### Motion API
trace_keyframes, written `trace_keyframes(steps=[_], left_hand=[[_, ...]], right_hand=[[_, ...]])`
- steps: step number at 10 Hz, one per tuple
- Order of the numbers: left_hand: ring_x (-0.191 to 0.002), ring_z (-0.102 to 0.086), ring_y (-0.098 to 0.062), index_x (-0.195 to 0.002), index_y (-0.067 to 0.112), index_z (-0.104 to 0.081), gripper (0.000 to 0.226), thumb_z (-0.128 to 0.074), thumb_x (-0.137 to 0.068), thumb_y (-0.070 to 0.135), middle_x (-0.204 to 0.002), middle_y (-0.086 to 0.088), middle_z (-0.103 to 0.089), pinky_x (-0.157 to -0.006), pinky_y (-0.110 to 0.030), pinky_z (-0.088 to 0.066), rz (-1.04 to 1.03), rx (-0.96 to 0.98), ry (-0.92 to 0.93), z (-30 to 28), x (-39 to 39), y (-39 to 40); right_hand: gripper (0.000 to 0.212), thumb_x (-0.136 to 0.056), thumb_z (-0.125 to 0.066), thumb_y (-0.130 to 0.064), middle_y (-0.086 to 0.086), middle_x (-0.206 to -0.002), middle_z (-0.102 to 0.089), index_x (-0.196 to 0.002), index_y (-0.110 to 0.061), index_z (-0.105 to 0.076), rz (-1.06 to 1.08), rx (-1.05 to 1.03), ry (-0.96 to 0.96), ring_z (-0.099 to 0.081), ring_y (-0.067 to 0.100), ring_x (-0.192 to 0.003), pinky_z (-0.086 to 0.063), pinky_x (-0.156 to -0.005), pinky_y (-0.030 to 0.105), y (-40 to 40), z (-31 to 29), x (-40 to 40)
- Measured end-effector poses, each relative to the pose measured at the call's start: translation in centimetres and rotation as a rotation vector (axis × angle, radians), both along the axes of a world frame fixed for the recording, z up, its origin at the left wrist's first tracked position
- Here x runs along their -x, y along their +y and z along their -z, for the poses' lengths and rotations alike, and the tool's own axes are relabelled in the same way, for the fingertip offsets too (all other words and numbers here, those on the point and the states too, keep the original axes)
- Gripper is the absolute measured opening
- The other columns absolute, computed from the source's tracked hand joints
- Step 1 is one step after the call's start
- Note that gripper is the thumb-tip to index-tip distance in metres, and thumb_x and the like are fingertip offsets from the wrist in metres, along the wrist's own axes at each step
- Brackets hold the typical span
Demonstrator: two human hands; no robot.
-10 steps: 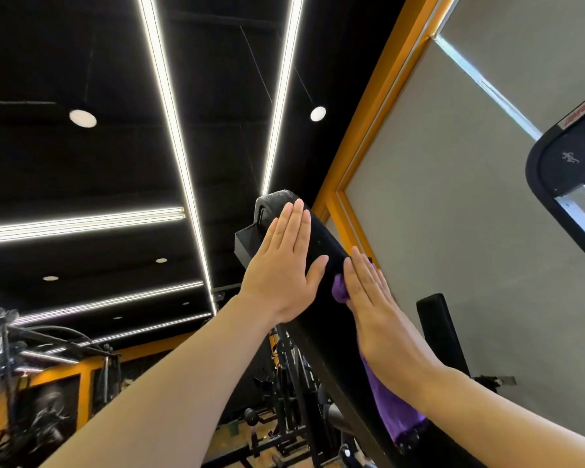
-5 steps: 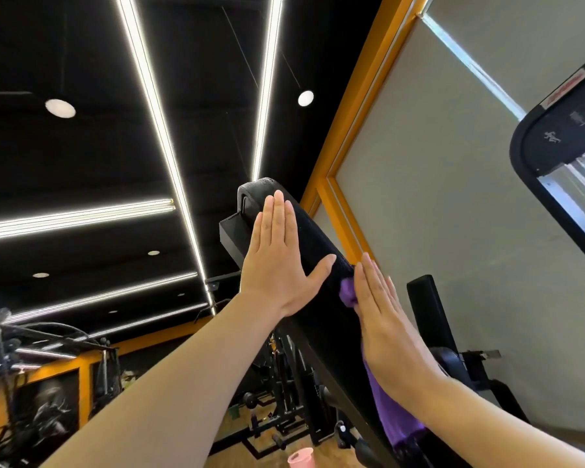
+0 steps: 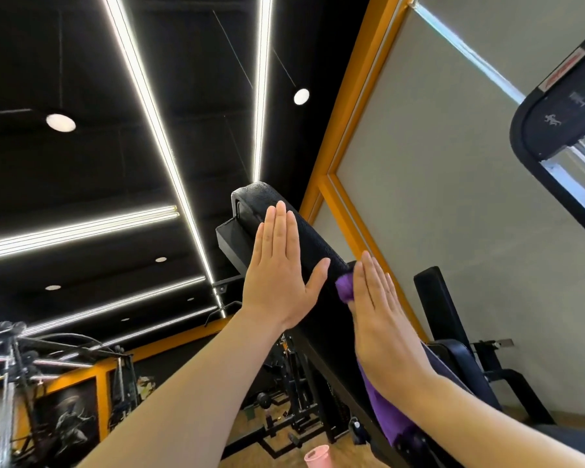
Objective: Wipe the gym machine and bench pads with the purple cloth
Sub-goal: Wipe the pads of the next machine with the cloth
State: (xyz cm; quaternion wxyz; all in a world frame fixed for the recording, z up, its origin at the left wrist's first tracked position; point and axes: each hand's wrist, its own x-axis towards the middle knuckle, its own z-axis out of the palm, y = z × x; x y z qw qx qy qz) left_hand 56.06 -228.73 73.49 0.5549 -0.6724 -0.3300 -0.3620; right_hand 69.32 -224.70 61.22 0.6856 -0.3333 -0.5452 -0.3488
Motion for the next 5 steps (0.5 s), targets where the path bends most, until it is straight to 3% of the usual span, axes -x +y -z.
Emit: trace_keyframes(steps=[1,2,3,4,5], left_hand=[[-0.153,0.011,-0.024,-0.156,0.006,0.006,0.087,-0.01,-0.095,0.066,-0.166,-0.013,0.008,-0.125,-0.037,0.003,0.007,-0.011,-0.001,0.0,0.1,0.1],[-0.153,0.014,-0.024,-0.157,0.004,0.006,0.091,-0.006,-0.092,0.068,-0.166,-0.013,0.011,-0.126,-0.038,0.002,-0.031,0.002,-0.016,0.0,-0.2,-0.2],[-0.152,0.016,-0.026,-0.156,0.002,0.01,0.104,-0.008,-0.086,0.076,-0.165,-0.016,0.015,-0.125,-0.039,0.004,-0.072,0.003,-0.043,0.3,-0.7,-0.3],[-0.152,0.016,-0.029,-0.156,-0.001,0.009,0.116,-0.014,-0.081,0.084,-0.165,-0.018,0.015,-0.125,-0.04,0.005,-0.093,0.005,-0.071,0.7,-1.3,-0.2],[-0.153,0.013,-0.031,-0.156,-0.003,0.007,0.12,-0.016,-0.079,0.087,-0.165,-0.02,0.011,-0.125,-0.04,0.004,-0.088,-0.003,-0.074,0.8,-1.4,-0.2]], right_hand=[[0.066,-0.087,-0.043,-0.005,0.023,-0.153,-0.024,-0.148,0.0,-0.018,-0.06,0.013,0.001,-0.019,0.037,-0.144,-0.007,-0.116,0.033,-0.1,-0.3,0.1],[0.066,-0.09,-0.029,-0.012,0.019,-0.161,-0.016,-0.154,0.0,-0.018,0.015,0.091,-0.018,-0.014,0.03,-0.148,-0.012,-0.119,0.035,0.0,5.8,-1.0],[0.069,-0.088,-0.029,-0.015,0.012,-0.164,-0.009,-0.155,-0.001,-0.018,-0.017,0.215,-0.107,-0.01,0.026,-0.15,-0.01,-0.12,0.033,-1.7,11.4,-2.3],[0.065,-0.091,-0.033,-0.01,0.016,-0.161,-0.015,-0.154,0.0,-0.019,0.057,0.101,-0.044,-0.012,0.029,-0.15,-0.009,-0.121,0.037,-0.7,10.0,-2.5],[0.062,-0.092,-0.04,-0.007,0.022,-0.157,-0.022,-0.15,0.001,-0.018,-0.074,0.105,-0.059,-0.01,0.031,-0.147,-0.004,-0.12,0.038,-0.4,5.9,-1.5]])
